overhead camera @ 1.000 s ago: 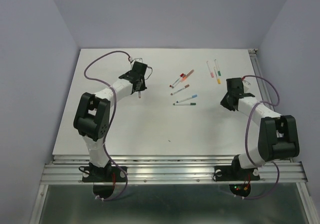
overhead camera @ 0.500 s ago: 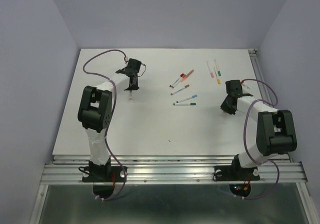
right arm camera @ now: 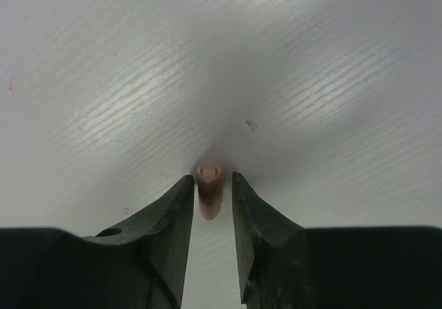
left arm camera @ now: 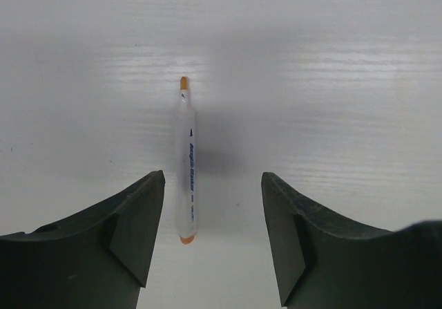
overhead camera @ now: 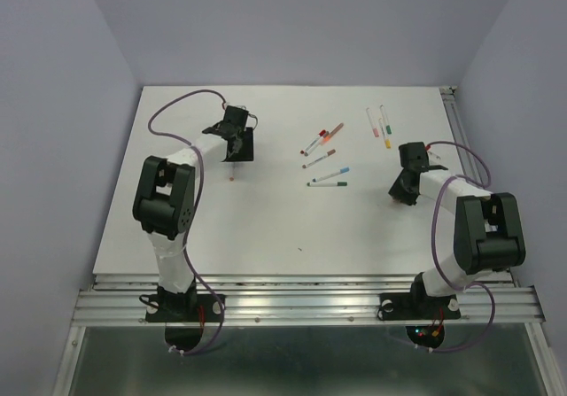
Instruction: Open the pen caps
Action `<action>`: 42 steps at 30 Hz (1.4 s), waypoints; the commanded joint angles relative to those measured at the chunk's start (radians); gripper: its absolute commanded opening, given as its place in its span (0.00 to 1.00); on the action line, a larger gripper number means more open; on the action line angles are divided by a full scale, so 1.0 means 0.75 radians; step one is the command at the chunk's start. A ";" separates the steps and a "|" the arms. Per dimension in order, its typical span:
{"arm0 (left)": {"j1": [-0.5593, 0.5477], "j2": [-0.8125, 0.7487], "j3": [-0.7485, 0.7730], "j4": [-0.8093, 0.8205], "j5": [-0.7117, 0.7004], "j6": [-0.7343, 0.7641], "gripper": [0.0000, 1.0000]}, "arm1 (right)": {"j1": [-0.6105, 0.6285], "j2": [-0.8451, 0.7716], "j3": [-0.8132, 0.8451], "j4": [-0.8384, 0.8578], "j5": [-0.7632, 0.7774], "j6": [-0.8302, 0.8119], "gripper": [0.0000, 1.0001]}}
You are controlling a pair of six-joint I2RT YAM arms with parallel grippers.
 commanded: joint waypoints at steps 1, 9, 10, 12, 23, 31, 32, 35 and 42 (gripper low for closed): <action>-0.004 -0.254 -0.082 0.149 0.180 0.028 0.70 | -0.011 -0.003 -0.024 -0.026 -0.001 0.001 0.36; -0.083 -0.514 -0.346 0.480 0.540 0.159 0.79 | -0.011 -0.021 -0.020 -0.022 -0.050 -0.009 0.50; -0.102 -0.536 -0.357 0.493 0.553 0.169 0.95 | -0.009 -0.037 -0.016 -0.024 -0.050 -0.011 0.52; -0.173 -0.551 -0.369 0.511 0.555 0.198 0.95 | -0.009 -0.068 -0.004 -0.032 -0.028 -0.013 0.64; -0.470 -0.384 -0.242 0.450 0.593 0.439 0.99 | -0.008 -0.477 0.011 -0.106 0.052 0.013 1.00; -0.582 -0.102 0.015 0.282 0.592 0.482 0.99 | -0.011 -0.737 -0.083 -0.102 0.013 -0.001 1.00; -0.591 -0.081 0.036 0.268 0.585 0.489 0.99 | -0.011 -0.743 -0.085 -0.102 0.009 -0.005 1.00; -0.597 -0.013 0.105 0.229 0.581 0.487 0.99 | -0.011 -0.755 -0.094 -0.092 -0.003 -0.009 1.00; -0.623 0.079 0.202 0.174 0.628 0.495 0.99 | -0.011 -0.718 -0.096 -0.089 0.013 -0.011 1.00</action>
